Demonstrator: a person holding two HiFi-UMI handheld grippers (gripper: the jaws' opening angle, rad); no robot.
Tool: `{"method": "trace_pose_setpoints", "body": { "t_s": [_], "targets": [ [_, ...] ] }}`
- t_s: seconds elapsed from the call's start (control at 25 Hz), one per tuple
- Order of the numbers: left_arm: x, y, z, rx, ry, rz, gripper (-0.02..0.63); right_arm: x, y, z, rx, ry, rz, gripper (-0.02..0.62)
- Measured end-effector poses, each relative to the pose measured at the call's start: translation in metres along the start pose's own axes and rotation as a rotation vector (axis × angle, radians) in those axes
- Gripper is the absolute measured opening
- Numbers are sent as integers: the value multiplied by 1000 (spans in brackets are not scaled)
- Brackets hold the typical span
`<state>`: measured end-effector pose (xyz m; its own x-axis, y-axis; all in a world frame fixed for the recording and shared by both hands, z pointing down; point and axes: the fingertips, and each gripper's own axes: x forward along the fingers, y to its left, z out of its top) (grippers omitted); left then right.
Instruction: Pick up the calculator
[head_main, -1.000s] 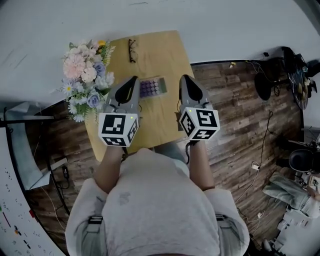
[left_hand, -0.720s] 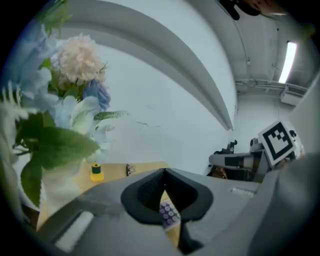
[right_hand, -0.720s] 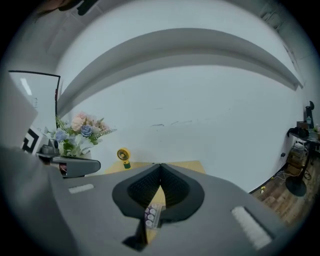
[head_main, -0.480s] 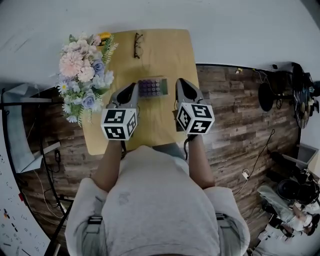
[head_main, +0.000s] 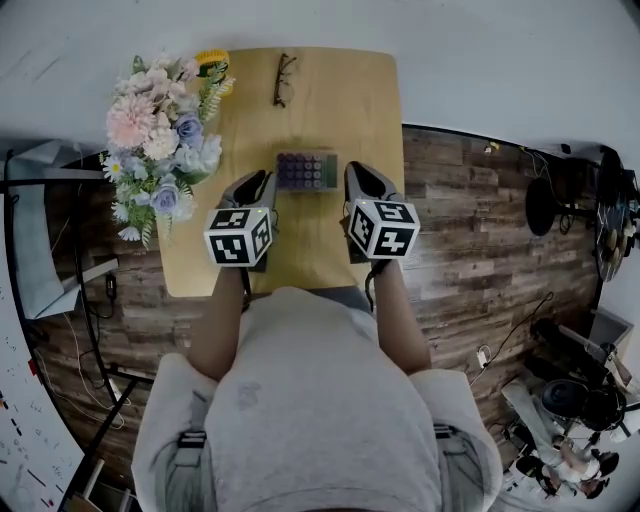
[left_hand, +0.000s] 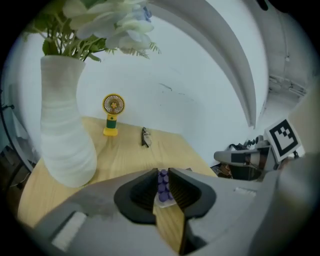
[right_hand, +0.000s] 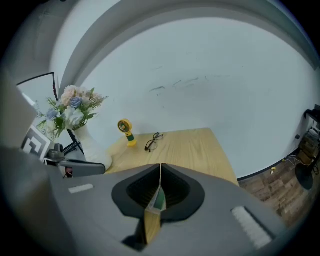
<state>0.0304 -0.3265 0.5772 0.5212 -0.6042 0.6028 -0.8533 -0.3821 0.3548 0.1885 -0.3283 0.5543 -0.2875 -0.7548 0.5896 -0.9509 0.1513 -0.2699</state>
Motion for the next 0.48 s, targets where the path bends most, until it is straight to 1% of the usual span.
{"method": "trace_pose_setpoints", "body": {
  "t_s": [0.24, 0.48],
  "targets": [
    [13, 5, -18, -64, 49, 7, 105, 15, -9, -22, 14, 81, 12, 22],
    [22, 7, -29, -121, 76, 5, 151, 26, -16, -37, 42, 138, 25, 73]
  ]
}}
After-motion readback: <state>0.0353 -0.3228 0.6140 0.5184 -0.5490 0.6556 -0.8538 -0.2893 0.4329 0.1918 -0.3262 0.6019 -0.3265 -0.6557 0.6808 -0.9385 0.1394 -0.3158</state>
